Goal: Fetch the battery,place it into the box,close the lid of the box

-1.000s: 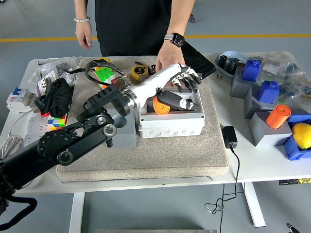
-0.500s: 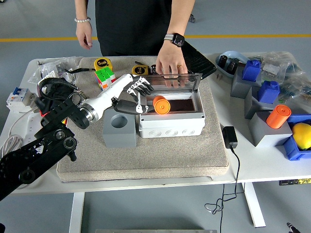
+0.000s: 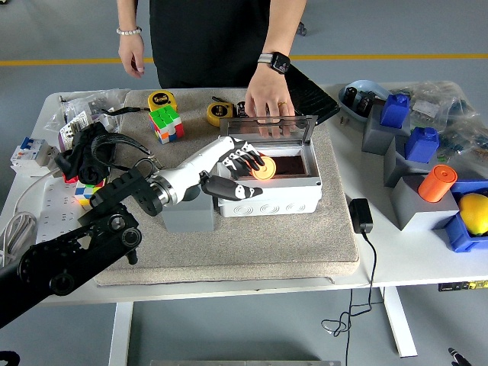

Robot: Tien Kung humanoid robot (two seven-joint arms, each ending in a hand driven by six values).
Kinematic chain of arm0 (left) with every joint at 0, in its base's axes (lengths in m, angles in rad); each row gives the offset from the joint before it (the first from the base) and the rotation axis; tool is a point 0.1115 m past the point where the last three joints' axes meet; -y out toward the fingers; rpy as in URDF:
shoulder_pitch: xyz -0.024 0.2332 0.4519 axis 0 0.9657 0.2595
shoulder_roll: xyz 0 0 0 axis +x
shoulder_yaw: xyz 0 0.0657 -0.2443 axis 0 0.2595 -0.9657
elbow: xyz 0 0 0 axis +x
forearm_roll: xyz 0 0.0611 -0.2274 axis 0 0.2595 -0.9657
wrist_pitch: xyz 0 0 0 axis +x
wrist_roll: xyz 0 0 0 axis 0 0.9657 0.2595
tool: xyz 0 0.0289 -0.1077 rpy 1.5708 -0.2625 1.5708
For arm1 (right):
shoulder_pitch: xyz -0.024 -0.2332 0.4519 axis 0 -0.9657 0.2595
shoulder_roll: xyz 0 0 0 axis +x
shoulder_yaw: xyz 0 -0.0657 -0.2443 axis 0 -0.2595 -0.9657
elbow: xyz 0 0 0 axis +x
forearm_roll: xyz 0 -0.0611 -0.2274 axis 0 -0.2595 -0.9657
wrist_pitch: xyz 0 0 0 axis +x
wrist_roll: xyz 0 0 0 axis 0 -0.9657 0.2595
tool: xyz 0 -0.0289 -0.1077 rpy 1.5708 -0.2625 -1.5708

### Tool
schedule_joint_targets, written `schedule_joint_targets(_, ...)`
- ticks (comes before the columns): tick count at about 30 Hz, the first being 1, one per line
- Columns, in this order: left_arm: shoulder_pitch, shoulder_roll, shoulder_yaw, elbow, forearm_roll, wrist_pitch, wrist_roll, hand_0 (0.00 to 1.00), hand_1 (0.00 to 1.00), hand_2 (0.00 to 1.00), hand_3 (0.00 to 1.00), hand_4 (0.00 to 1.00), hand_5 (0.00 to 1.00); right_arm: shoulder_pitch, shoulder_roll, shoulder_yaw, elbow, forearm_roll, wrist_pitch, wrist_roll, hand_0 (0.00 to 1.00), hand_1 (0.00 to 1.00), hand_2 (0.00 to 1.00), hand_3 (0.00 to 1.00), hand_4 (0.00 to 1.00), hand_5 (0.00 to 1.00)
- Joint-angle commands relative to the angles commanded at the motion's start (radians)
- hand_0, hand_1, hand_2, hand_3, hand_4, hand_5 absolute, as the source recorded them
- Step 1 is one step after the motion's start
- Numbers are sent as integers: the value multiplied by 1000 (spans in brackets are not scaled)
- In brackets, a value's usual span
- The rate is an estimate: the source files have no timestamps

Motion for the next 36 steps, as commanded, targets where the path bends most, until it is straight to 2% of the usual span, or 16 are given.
schedule_joint_targets(4,-40,-45,37,35,-16,6,-11,381,601,599,569,877,121,1,-1,-4,1,2,1,-1,668,635,631,532,864,409)
schedule_joint_targets(7,-76,-90,62,78,-42,13,-25,373,599,598,569,875,124,1,-1,-7,1,2,0,0,665,635,632,532,865,410)
schedule_joint_targets(13,-162,-189,127,201,-148,48,-88,385,606,602,574,870,124,-1,2,-11,4,3,-1,3,665,636,632,533,866,411)
schedule_joint_targets(16,-189,-217,145,231,-170,51,-94,385,606,602,574,870,124,-1,3,-8,6,-1,-3,5,665,636,632,533,866,411)
schedule_joint_targets(19,-193,-216,129,202,-170,47,-87,382,605,602,572,870,135,-2,3,3,10,-11,-7,8,664,635,632,532,867,411)
schedule_joint_targets(24,-190,-190,58,115,-152,67,-104,382,605,602,572,870,135,-5,2,2,8,-5,-4,6,664,635,632,532,867,411)
schedule_joint_targets(25,-192,-186,43,106,-145,75,-113,482,670,630,598,900,200,-6,2,1,7,-4,-3,6,666,635,632,533,867,412)
schedule_joint_targets(26,-194,-183,29,101,-135,80,-119,482,670,630,598,900,200,-6,2,0,7,-3,-2,6,666,635,632,533,867,412)
schedule_joint_targets(30,-212,-177,-23,126,-88,78,-102,482,670,630,598,900,200,-5,3,3,8,-4,-2,7,666,635,632,533,867,412)
schedule_joint_targets(31,-218,-177,-32,141,-77,74,-97,780,789,762,721,967,370,-5,3,5,9,-6,-3,8,666,637,633,533,867,412)
schedule_joint_targets(36,-249,-183,-51,223,-20,51,-57,780,789,762,721,967,370,-3,3,5,10,-6,-6,9,666,637,633,533,867,412)
